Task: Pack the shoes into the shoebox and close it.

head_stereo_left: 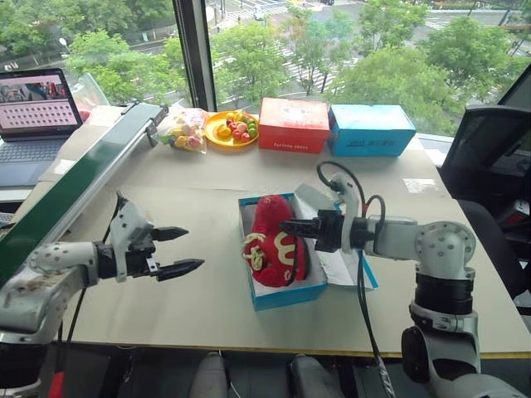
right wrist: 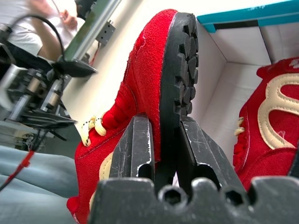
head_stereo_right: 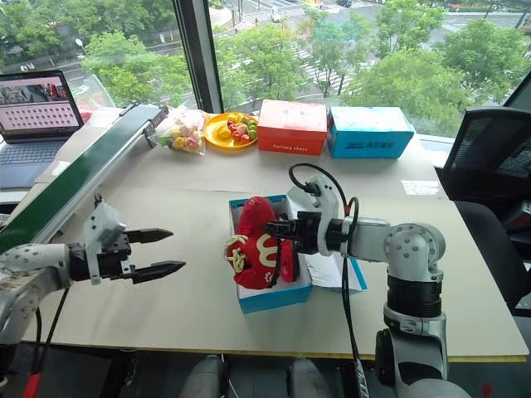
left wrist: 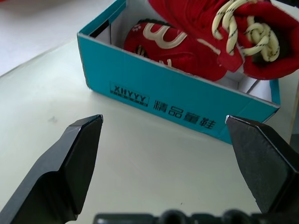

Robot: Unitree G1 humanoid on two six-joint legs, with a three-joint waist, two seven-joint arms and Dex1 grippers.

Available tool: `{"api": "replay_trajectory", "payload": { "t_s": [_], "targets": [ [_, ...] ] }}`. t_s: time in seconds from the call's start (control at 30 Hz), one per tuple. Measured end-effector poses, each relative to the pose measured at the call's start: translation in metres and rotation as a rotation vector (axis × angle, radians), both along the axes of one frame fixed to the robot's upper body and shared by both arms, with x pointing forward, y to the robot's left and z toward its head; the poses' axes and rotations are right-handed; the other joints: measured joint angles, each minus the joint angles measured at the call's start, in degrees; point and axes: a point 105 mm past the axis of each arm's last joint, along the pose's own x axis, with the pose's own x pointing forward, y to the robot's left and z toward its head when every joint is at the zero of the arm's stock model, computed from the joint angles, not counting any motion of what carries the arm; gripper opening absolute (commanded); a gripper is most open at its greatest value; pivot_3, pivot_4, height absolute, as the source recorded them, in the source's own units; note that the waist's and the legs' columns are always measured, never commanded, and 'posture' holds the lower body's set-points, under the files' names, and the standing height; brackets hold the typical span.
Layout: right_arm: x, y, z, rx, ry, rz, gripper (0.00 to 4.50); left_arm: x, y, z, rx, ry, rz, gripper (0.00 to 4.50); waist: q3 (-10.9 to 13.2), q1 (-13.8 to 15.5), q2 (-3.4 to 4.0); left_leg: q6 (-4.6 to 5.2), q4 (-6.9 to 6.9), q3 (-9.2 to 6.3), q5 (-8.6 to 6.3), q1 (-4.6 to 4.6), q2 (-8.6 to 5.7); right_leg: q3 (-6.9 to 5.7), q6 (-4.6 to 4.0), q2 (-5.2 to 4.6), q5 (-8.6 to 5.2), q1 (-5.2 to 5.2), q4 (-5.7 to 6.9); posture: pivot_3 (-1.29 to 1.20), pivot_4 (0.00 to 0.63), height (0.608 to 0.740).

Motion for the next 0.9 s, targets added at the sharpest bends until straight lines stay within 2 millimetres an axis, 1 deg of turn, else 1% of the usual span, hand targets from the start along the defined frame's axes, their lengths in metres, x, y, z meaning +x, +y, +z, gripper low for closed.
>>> {"api": "replay_trajectory", "payload": {
  "t_s": [0.13, 0.2, 0.33, 0.43, 0.53, 0.63, 0.67, 0.73, 0.83, 0.9],
  "targets": [
    [0.002, 0.006, -0.010, -0.062, -0.011, 0.001, 0.25, -0.006, -0.009, 0.028, 0.026, -0.036, -0.081, 4.50, 0.02, -0.21, 0.02, 0.00, -0.03, 0.02, 0.00, -0.01, 0.01, 0.03, 0.03, 0.01, -0.01, -0.04, -0.01, 0.00, 0.150, 0.739],
    [0.003, 0.010, -0.012, -0.081, -0.027, 0.009, 0.25, -0.011, -0.013, 0.034, 0.027, -0.031, -0.116, 4.50, 0.04, -0.32, 0.06, 0.00, -0.03, 0.04, 0.00, 0.00, 0.01, 0.05, 0.03, 0.02, -0.02, -0.05, 0.00, 0.00, 0.150, 0.739],
    [0.005, 0.015, -0.016, -0.132, -0.082, 0.029, 0.25, -0.016, -0.017, 0.038, 0.036, -0.007, -0.144, 4.50, 0.05, -0.24, 0.07, 0.00, 0.01, 0.03, 0.00, 0.00, 0.01, 0.05, 0.15, 0.02, -0.09, -0.04, 0.02, 0.00, 0.150, 0.739],
    [0.005, 0.019, -0.024, -0.200, -0.116, 0.058, 0.25, -0.021, -0.021, 0.041, 0.052, -0.002, -0.170, 4.50, 0.05, -0.21, 0.07, 0.00, 0.01, 0.04, 0.00, 0.00, 0.01, 0.05, 0.20, 0.02, -0.12, -0.05, 0.02, 0.00, 0.150, 0.739],
    [0.005, 0.019, -0.039, -0.321, -0.157, 0.091, 0.25, -0.024, -0.023, 0.044, 0.050, 0.003, -0.179, 4.50, 0.06, -0.19, 0.08, 0.00, 0.01, 0.04, 0.00, -0.01, 0.01, 0.05, 0.20, 0.02, -0.12, -0.08, 0.02, 0.00, 0.150, 0.739],
    [0.005, 0.019, -0.050, -0.425, -0.222, 0.152, 0.25, -0.025, -0.023, 0.046, 0.056, 0.000, -0.181, 4.50, 0.06, -0.09, 0.08, 0.00, 0.02, 0.05, 0.00, -0.01, 0.01, 0.05, 0.20, 0.02, -0.12, -0.09, 0.02, 0.00, 0.150, 0.739],
    [0.005, 0.022, -0.053, -0.473, -0.269, 0.189, 0.25, -0.025, -0.022, 0.046, 0.064, 0.001, -0.183, 4.50, 0.06, -0.11, 0.08, 0.00, 0.03, 0.05, 0.00, 0.00, 0.01, 0.05, 0.22, 0.02, -0.13, -0.09, 0.02, 0.00, 0.150, 0.739],
    [0.007, 0.026, -0.055, -0.516, -0.317, 0.221, 0.25, -0.026, -0.022, 0.047, 0.074, -0.001, -0.188, 4.50, 0.06, -0.08, 0.07, 0.00, 0.05, 0.05, 0.00, 0.03, 0.01, 0.05, 0.24, 0.02, -0.14, -0.04, 0.02, 0.00, 0.150, 0.739],
    [0.011, 0.026, -0.059, -0.547, -0.347, 0.238, 0.25, -0.027, -0.023, 0.050, 0.082, -0.005, -0.198, 4.50, 0.05, 0.12, 0.07, 0.00, 0.08, 0.05, 0.00, 0.07, 0.01, 0.03, 0.25, 0.01, -0.15, 0.03, 0.02, 0.00, 0.150, 0.739],
    [0.015, 0.028, -0.060, -0.551, -0.349, 0.241, 1.24, -0.028, -0.023, 0.051, 0.090, -0.001, -0.212, 4.50, 0.04, 0.12, 0.04, 0.00, 0.08, 0.05, 0.00, 0.10, 0.01, 0.03, 0.24, 0.02, -0.14, 0.05, 0.02, 0.00, 0.150, 0.739]
  ]
}}
